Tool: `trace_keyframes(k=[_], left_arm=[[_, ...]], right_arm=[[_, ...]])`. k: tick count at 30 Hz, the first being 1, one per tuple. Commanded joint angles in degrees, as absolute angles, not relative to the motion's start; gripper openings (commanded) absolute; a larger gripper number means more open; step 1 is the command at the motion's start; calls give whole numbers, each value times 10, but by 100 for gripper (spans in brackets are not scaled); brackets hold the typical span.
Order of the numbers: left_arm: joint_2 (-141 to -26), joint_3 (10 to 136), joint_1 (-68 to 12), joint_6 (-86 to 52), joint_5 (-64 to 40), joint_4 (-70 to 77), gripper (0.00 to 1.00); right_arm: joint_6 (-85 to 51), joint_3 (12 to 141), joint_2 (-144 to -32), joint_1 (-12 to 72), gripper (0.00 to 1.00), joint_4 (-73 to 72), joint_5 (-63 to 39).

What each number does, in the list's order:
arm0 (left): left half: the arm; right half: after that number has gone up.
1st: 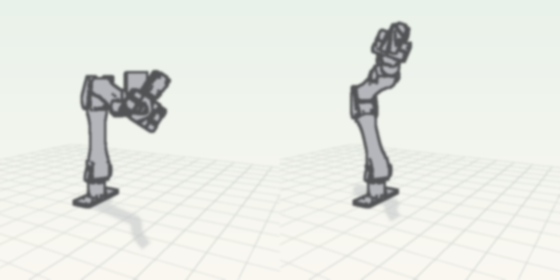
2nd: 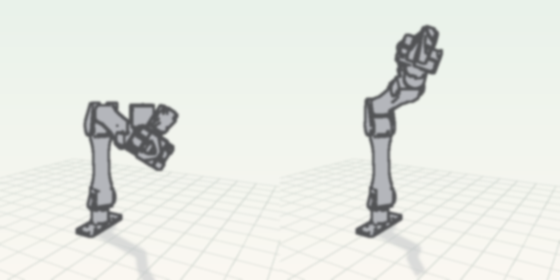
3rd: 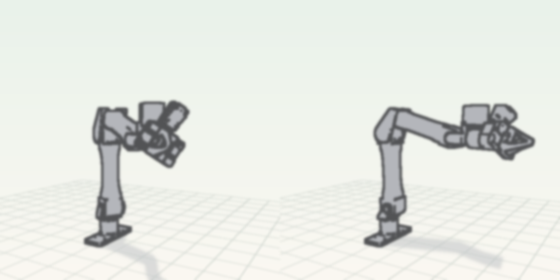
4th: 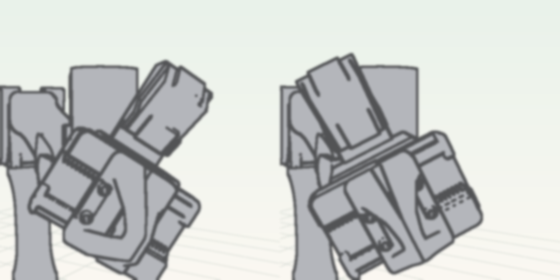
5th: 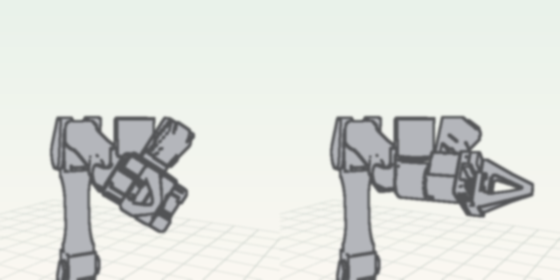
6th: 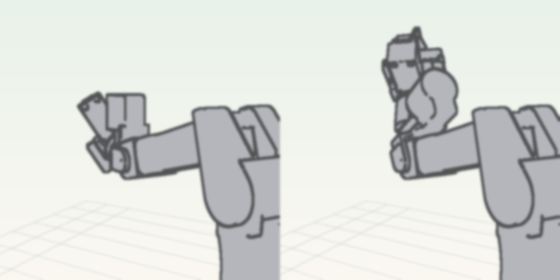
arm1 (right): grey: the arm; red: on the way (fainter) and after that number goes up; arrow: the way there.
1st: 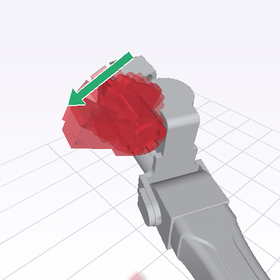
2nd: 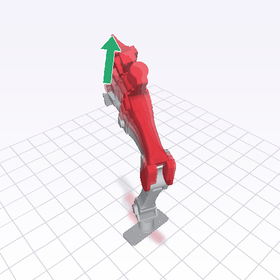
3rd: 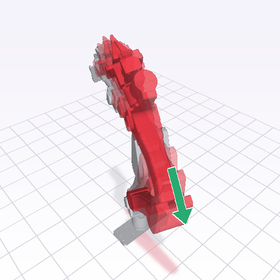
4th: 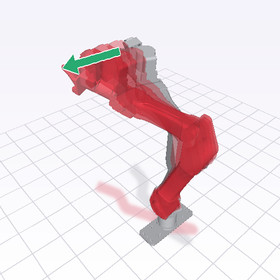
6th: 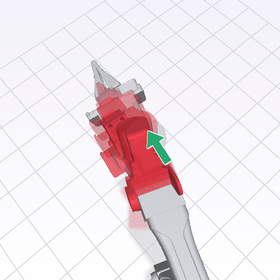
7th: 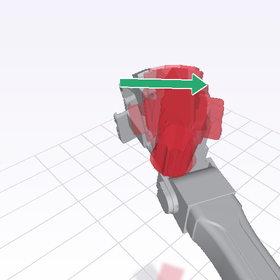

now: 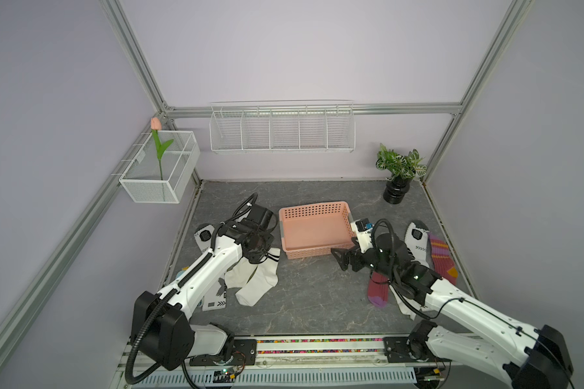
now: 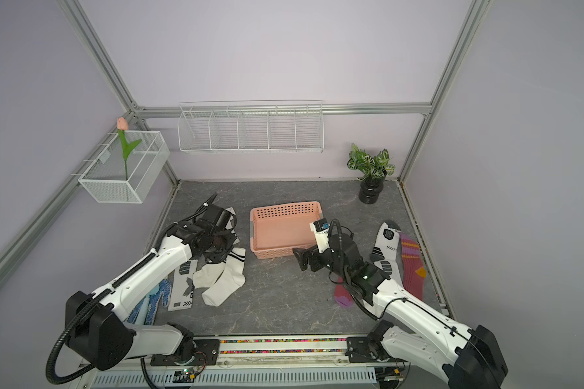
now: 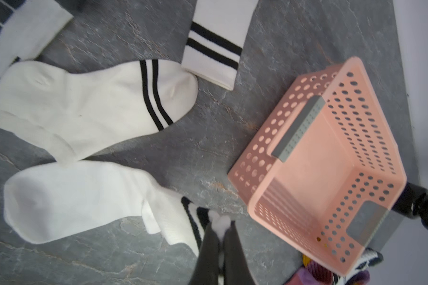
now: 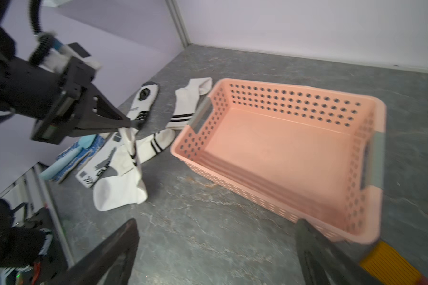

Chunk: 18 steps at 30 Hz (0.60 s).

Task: Place the socks together as a pair
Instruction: Pick up the sock from the center of the board, then flatten out the sock at the center of the board.

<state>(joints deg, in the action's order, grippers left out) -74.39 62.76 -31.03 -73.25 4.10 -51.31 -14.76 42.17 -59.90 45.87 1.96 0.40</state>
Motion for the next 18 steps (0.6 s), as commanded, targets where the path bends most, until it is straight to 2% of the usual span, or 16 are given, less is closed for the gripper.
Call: trace_keyframes(k=[1,5,11,18], left_arm=[[-712,611,-338,-721,9,-490,0],[-692,619,-365,-712,-4,-483,0],[-664,606,-381,-715,-21,-463,0],[-641,600,-391,-719,-29,-454,0]], right_arm=[[-121,457,-641,508,98,44,5],[-125,515,-703,557,94,50,15],[-188,573,-773,586,91,55,0],[-217,602,-817,593,79,56,20]])
